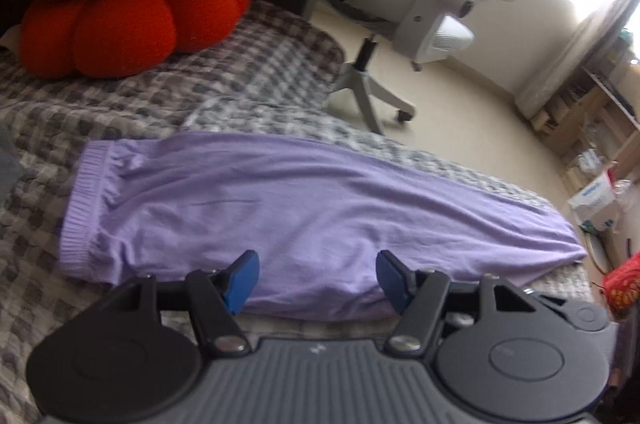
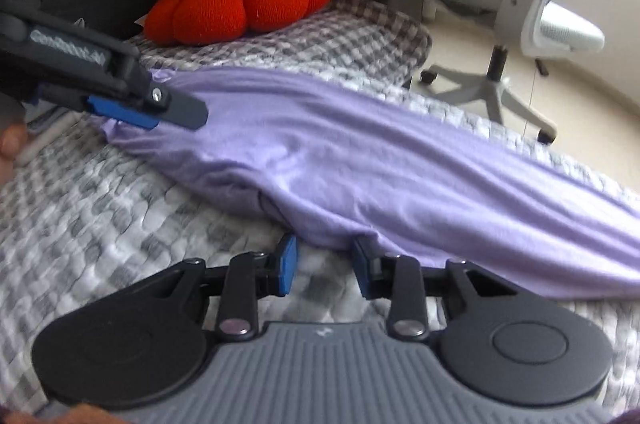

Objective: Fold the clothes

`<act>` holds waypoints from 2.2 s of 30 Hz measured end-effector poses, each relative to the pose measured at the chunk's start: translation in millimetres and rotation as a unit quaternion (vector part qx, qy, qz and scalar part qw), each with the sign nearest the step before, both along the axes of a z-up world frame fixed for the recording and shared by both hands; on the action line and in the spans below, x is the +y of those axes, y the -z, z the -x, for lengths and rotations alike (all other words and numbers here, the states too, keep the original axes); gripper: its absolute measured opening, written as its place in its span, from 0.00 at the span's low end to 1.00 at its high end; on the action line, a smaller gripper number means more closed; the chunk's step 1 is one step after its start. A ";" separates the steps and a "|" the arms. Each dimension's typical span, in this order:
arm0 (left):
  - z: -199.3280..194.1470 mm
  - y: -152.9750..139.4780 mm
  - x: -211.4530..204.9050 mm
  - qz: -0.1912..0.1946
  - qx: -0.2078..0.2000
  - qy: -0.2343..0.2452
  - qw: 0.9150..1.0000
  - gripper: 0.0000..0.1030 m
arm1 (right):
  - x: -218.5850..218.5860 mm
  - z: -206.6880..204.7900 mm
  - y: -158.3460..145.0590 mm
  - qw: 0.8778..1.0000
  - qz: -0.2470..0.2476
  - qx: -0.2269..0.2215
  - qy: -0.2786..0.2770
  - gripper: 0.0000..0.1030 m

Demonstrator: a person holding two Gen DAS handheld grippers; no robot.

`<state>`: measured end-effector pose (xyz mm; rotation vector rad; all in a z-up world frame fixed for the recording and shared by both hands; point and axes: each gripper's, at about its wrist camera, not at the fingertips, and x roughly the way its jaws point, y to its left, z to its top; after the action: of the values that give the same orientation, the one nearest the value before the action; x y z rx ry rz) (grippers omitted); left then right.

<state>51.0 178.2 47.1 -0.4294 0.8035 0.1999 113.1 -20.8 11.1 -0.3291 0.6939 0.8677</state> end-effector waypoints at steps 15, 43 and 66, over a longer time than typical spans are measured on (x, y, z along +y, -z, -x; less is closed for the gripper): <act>0.9 -6.7 -23.0 -0.062 -0.019 0.057 0.996 0.63 | 0.6 -33.5 -1.5 0.999 -0.026 -0.027 0.017 0.25; -31.0 23.4 -17.6 -0.061 0.034 0.032 0.997 0.65 | -4.7 -25.9 -2.5 0.992 -0.007 0.019 -0.125 0.31; -21.9 20.7 -1.5 -0.051 0.040 -0.005 0.998 0.65 | -13.1 -51.0 -12.6 0.992 -0.031 0.032 -0.116 0.40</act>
<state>72.9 176.7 26.4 -0.3309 0.8647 0.2685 164.0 -34.0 23.8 -0.3329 0.6951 1.1233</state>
